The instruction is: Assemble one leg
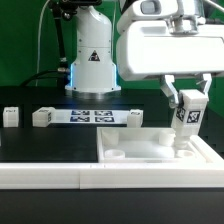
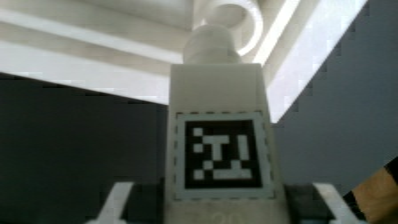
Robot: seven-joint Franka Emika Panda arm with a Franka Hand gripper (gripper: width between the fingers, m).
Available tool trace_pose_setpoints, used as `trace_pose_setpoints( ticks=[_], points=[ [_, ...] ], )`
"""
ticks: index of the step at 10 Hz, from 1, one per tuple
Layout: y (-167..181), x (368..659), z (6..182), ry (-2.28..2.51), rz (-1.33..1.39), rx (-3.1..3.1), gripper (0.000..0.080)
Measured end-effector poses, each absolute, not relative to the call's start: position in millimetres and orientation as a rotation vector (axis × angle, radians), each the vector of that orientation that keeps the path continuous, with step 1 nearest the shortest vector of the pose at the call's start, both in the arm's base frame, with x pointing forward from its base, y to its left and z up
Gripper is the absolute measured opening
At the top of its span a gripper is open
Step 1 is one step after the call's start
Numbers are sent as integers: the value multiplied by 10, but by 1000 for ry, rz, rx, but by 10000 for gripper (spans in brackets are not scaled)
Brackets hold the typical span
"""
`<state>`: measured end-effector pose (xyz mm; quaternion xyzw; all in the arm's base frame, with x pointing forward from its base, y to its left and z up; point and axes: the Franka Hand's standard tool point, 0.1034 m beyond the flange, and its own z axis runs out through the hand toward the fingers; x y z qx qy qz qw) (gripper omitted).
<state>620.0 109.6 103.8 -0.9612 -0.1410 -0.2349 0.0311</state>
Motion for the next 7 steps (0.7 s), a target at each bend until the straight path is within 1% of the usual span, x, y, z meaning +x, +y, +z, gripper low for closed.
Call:
trace_pose_setpoints(
  ticks=[4,7],
  points=[
    [1223,6158,867,-457,-744,-2945,291],
    [1214,6128,826,-455,-807,-2931,292]
  ],
)
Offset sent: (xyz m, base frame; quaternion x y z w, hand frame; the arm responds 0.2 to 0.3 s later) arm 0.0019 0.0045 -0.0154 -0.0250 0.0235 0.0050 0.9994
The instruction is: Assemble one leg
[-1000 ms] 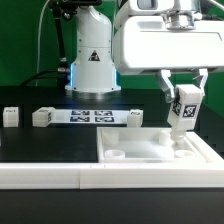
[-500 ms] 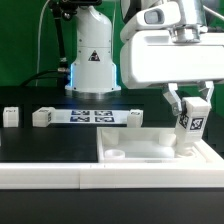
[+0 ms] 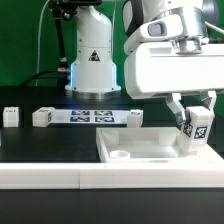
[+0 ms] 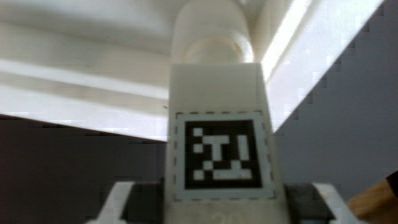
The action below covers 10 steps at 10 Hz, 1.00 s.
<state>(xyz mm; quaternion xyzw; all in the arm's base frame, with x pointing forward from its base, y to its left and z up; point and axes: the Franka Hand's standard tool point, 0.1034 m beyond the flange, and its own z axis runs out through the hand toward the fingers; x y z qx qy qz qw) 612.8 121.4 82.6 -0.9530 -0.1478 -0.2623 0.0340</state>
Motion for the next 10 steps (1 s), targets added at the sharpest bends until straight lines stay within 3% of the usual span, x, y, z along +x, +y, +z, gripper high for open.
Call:
trace_pose_setpoints(
  ticks=[4,5,6,10],
  points=[
    [1187,6035,808,-448,-864,-2918,292],
    [1186,6034,807,-448,-863,-2918,479],
    [1187,6033,807,-448,-863,-2918,592],
    [1187,6033,806,-448,-863,-2918,638]
  ],
)
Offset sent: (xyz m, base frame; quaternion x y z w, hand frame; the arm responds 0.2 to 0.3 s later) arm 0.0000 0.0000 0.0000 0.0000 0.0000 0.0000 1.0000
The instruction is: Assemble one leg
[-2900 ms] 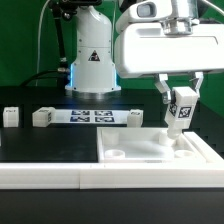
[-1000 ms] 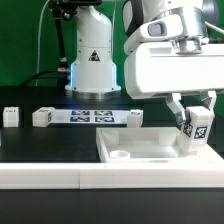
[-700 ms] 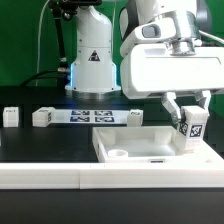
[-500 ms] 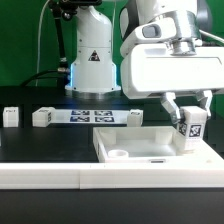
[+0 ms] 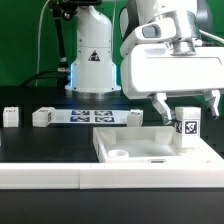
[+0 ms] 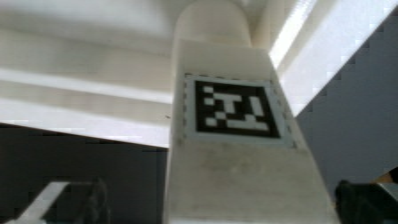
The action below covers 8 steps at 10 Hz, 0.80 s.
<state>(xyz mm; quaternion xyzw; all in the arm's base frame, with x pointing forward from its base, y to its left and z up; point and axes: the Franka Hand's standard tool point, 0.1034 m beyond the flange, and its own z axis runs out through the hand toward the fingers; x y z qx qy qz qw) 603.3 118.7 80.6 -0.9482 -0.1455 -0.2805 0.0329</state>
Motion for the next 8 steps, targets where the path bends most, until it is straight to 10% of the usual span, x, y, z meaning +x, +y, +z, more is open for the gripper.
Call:
trace_pose_setpoints(
  ticks=[8],
  points=[
    [1164,6054,1068,-464,-836,-2931,649]
  ],
)
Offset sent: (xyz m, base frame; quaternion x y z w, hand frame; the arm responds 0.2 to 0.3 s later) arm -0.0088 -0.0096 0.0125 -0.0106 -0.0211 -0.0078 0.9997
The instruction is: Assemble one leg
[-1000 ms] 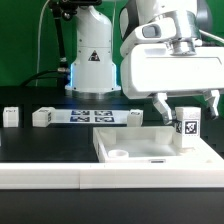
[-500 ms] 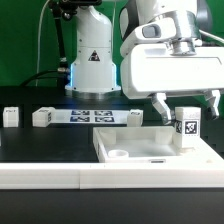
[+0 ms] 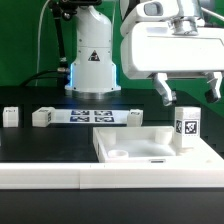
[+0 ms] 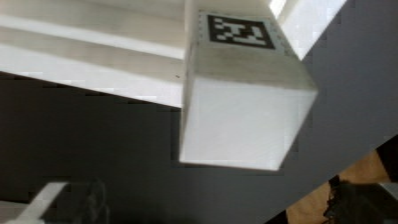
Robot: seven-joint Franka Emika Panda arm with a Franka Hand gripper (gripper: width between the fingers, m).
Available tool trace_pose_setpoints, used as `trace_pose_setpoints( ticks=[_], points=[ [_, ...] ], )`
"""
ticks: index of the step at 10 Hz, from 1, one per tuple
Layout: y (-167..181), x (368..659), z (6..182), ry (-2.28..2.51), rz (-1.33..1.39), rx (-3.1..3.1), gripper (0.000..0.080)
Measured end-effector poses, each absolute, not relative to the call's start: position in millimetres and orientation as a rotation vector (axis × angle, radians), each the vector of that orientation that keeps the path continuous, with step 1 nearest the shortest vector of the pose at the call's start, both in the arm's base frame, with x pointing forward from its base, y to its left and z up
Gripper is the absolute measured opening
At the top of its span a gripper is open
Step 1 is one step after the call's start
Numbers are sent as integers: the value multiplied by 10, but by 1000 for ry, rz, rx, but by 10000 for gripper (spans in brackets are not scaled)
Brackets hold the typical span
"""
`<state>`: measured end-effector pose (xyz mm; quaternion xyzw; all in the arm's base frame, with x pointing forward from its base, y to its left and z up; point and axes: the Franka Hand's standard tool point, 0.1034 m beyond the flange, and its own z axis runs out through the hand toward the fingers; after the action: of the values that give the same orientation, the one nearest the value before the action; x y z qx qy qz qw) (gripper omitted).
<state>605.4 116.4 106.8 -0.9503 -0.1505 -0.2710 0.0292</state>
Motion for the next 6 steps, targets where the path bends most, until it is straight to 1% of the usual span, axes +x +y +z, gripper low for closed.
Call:
trace_pose_setpoints(
  ticks=[6],
  points=[
    [1164,6050,1059,-464,-833,-2932,649]
  ],
)
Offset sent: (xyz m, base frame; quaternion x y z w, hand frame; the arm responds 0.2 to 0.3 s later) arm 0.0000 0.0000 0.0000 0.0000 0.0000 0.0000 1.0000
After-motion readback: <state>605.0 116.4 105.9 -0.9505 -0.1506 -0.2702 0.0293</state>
